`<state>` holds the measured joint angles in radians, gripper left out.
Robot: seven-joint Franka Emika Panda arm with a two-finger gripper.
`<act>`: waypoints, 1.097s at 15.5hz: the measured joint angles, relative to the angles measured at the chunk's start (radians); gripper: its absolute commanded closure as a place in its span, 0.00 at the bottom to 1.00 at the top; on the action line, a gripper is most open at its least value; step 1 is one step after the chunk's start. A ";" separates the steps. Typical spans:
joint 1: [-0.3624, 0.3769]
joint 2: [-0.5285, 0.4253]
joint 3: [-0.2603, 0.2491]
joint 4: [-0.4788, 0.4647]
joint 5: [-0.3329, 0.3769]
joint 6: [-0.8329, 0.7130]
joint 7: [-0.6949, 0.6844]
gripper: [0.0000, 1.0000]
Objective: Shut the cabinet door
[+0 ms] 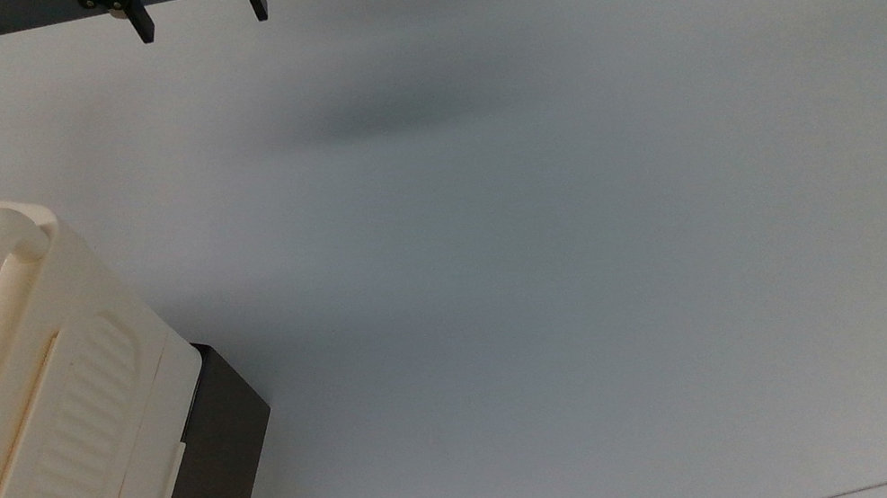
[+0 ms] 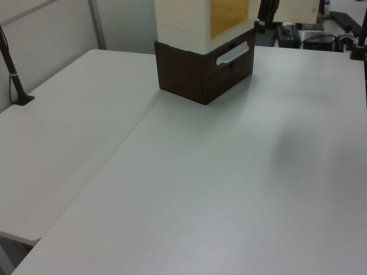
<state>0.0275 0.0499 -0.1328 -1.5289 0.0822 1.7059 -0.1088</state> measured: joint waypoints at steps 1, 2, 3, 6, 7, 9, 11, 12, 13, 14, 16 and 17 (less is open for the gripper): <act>0.000 0.000 0.000 0.000 0.000 0.000 0.000 0.00; 0.000 -0.001 0.000 0.000 0.000 0.000 0.000 0.00; 0.000 -0.002 -0.001 0.000 0.000 0.000 0.000 0.00; 0.000 -0.005 -0.002 0.000 0.000 0.000 0.000 0.00; 0.000 -0.005 -0.002 0.000 0.000 0.000 0.000 0.00; 0.000 -0.005 -0.002 0.000 0.000 0.000 0.000 0.00; -0.001 -0.006 -0.002 0.000 0.000 0.000 0.000 0.00; -0.002 -0.008 -0.003 0.000 0.000 -0.001 0.000 0.00; -0.004 -0.011 -0.003 0.000 -0.001 -0.004 -0.001 0.00; -0.008 -0.014 -0.003 0.000 -0.001 -0.010 -0.007 0.00; -0.018 -0.028 -0.005 0.000 -0.002 -0.044 -0.060 0.00; -0.027 -0.039 -0.007 0.000 -0.004 -0.070 -0.113 0.00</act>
<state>0.0003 0.0112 -0.1398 -1.5284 0.0782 1.6357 -0.2215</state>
